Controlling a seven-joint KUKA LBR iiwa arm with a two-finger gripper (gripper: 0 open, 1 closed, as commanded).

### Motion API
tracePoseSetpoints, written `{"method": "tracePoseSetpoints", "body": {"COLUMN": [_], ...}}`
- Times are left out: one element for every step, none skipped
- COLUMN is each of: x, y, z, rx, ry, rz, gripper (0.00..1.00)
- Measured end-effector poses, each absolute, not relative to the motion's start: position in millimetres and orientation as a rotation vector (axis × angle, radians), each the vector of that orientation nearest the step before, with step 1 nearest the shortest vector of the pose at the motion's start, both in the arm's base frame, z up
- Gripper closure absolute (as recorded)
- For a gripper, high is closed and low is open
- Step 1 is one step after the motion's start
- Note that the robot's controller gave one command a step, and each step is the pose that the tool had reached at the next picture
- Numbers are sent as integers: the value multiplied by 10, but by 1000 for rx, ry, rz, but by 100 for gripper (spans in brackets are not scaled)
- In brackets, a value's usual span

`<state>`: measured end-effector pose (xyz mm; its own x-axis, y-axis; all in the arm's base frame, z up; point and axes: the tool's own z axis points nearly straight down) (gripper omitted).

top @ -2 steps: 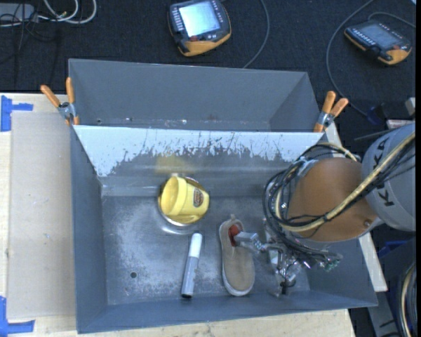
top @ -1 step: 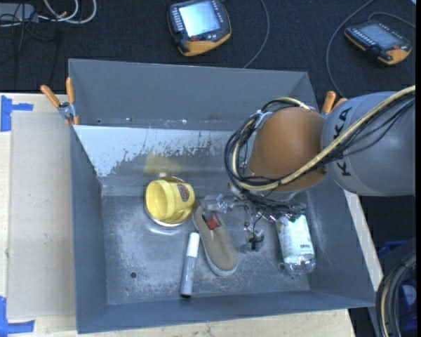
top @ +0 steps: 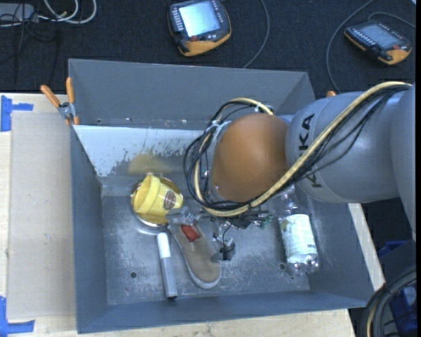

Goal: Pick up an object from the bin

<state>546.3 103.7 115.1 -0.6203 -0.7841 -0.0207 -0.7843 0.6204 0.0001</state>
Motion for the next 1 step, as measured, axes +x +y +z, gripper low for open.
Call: {"method": "tracePoseSetpoints", "body": {"x": [5998], "y": [529], "z": [687], "rx": [-1407], "ry": [2784], "rz": [14], "gripper": [0]}}
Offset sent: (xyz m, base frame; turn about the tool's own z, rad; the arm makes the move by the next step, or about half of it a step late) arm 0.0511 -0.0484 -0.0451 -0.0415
